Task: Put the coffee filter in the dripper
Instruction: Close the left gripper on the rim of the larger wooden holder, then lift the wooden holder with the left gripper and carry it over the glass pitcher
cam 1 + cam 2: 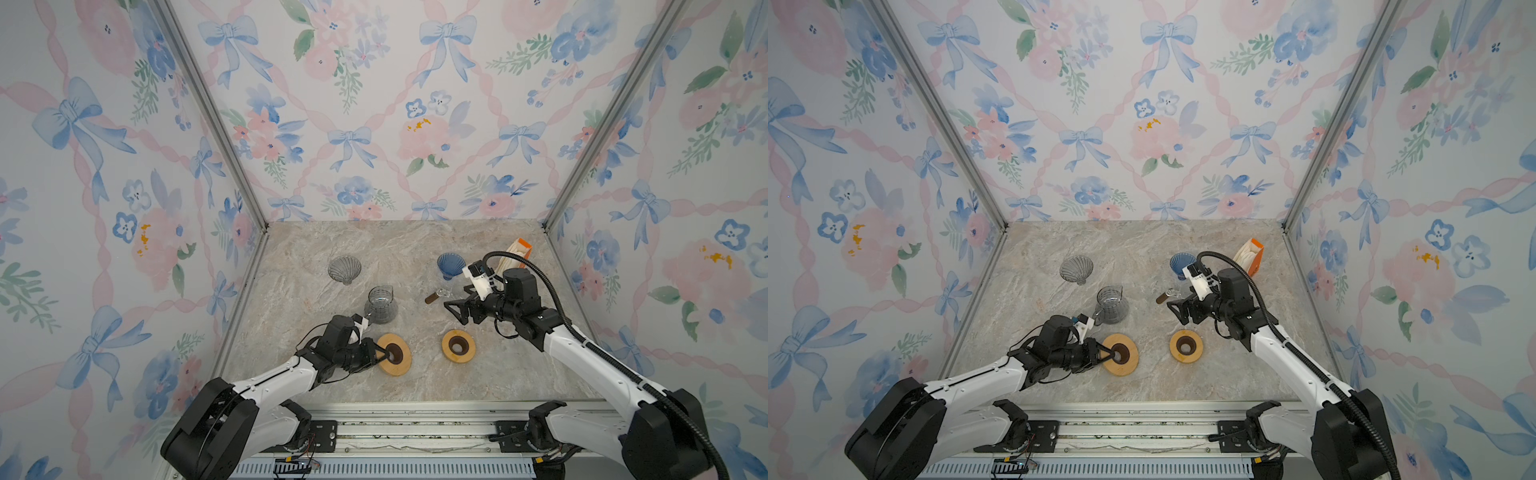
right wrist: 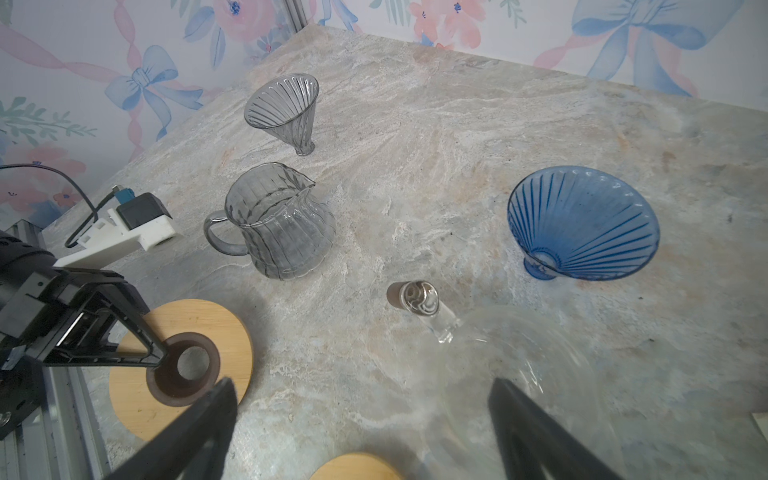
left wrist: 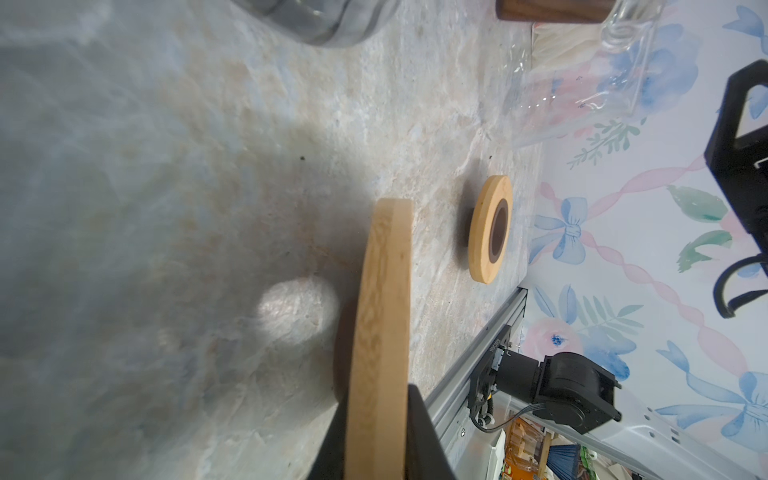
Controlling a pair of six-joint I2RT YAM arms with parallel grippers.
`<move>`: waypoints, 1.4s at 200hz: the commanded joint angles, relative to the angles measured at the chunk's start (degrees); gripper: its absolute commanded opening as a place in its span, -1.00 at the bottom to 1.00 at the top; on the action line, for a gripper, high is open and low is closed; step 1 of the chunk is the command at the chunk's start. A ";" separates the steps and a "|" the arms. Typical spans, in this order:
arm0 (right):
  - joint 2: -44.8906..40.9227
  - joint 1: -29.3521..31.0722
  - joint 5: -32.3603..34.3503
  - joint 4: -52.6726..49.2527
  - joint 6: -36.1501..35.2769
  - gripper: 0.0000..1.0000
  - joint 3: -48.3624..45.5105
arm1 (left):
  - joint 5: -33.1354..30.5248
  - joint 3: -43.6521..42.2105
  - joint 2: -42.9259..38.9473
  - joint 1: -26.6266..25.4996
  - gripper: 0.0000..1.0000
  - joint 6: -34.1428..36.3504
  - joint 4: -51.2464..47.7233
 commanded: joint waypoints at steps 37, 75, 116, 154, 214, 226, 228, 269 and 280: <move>1.09 1.10 -0.93 0.45 0.13 0.93 2.59 | -0.92 0.47 -1.85 0.00 -1.00 2.11 -3.42; 1.08 1.20 -0.83 0.70 0.00 0.93 2.88 | 2.51 1.78 -2.01 -0.16 -1.00 4.66 -4.12; 0.77 1.46 -0.46 0.71 0.00 0.93 3.11 | 3.95 4.19 -5.96 -0.09 -1.00 6.83 -5.27; 0.38 1.78 0.17 0.68 0.00 0.93 3.43 | 1.93 7.18 -9.28 -0.09 -1.00 8.51 -7.66; -0.36 2.69 2.67 0.92 -0.14 0.93 3.17 | -4.25 11.76 -10.02 3.07 -1.00 7.36 -8.05; -0.40 2.65 3.11 1.12 -0.18 0.93 2.86 | -3.34 12.31 -9.22 5.11 -1.00 6.50 -7.24; -0.40 2.64 3.19 1.18 -0.18 0.93 2.80 | -3.20 12.49 -9.11 5.34 -1.00 6.40 -7.06; -0.07 3.02 3.58 1.89 0.26 0.93 2.81 | 0.02 13.42 -7.60 8.84 -1.00 5.48 -0.23; 0.21 3.13 3.59 1.98 0.35 0.93 2.86 | 0.70 13.23 -7.16 9.49 -1.00 4.85 2.04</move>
